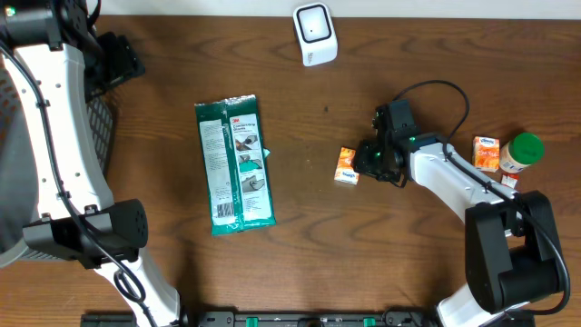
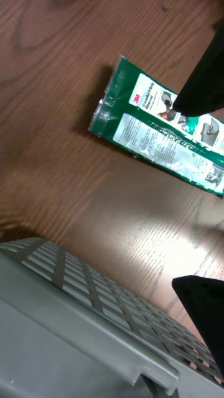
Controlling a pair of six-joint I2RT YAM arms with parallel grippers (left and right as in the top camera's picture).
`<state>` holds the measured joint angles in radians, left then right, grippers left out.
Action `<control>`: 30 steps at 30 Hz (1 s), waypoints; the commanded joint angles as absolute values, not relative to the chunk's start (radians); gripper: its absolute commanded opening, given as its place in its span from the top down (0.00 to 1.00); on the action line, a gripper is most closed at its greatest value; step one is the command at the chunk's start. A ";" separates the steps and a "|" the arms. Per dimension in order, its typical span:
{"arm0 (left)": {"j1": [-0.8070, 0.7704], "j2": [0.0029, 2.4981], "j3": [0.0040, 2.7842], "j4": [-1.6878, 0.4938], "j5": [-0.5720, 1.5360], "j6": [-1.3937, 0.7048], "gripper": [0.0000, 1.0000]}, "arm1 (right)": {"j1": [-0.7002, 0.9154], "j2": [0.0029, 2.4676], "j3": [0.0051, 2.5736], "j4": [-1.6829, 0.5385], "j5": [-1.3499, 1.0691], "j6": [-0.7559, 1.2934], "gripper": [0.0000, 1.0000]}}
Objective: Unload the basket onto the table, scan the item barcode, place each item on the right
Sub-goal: 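Lower the open right gripper around the orange tissue pack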
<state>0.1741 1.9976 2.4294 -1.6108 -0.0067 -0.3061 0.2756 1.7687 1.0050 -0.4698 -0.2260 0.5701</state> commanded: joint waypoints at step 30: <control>0.178 2.005 2.434 -1.667 -0.020 -0.292 0.18 | 0.289 1.773 0.962 -0.325 -0.322 0.582 0.57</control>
<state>0.1741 1.9976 2.4294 -1.6108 -0.0067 -0.3061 0.2855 1.7695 0.9600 -0.3294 -0.2707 0.5751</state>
